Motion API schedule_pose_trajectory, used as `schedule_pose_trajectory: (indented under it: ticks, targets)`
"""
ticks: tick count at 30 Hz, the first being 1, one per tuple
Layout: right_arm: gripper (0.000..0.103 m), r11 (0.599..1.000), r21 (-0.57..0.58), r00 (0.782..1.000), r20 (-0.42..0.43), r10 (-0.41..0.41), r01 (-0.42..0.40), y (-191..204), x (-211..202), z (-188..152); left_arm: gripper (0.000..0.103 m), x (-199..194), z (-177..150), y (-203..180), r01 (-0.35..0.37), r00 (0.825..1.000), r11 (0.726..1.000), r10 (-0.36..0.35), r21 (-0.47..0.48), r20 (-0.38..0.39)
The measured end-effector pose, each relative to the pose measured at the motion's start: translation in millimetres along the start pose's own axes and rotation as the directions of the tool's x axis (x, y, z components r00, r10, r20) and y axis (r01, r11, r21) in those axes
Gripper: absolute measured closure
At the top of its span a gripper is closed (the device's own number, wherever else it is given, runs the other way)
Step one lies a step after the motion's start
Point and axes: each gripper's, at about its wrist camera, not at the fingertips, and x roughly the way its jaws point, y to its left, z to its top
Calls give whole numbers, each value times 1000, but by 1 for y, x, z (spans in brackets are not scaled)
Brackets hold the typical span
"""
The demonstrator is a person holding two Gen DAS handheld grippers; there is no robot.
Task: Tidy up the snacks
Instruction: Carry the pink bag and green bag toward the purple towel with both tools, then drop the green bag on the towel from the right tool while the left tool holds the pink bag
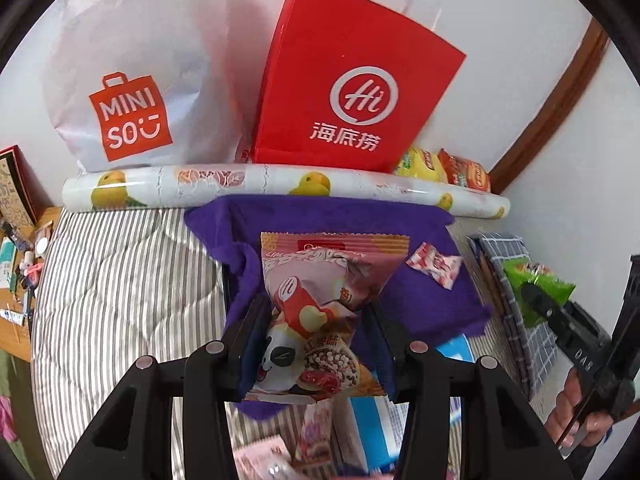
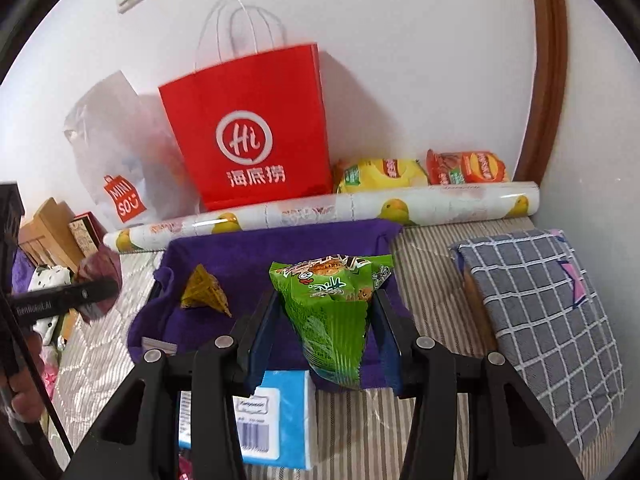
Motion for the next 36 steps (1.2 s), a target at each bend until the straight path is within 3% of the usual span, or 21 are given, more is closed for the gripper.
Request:
schedule_pose_trajectory:
  ticks: [7,17,36]
  targets:
    - [57,999,26,995,-94,28,-26,-13,54,-6,58,32,20,10,-8,1000,1000,7,-27,-20]
    - [57,997,31,984,-165,70,-66,-15,104,-13,58,76,43,17,-3,999,998,0,-55,-54]
    - [57,995,7,973,-210,99,-99,-13,128,-20,58,127,51,18,49,992,995,-58,-87,-110]
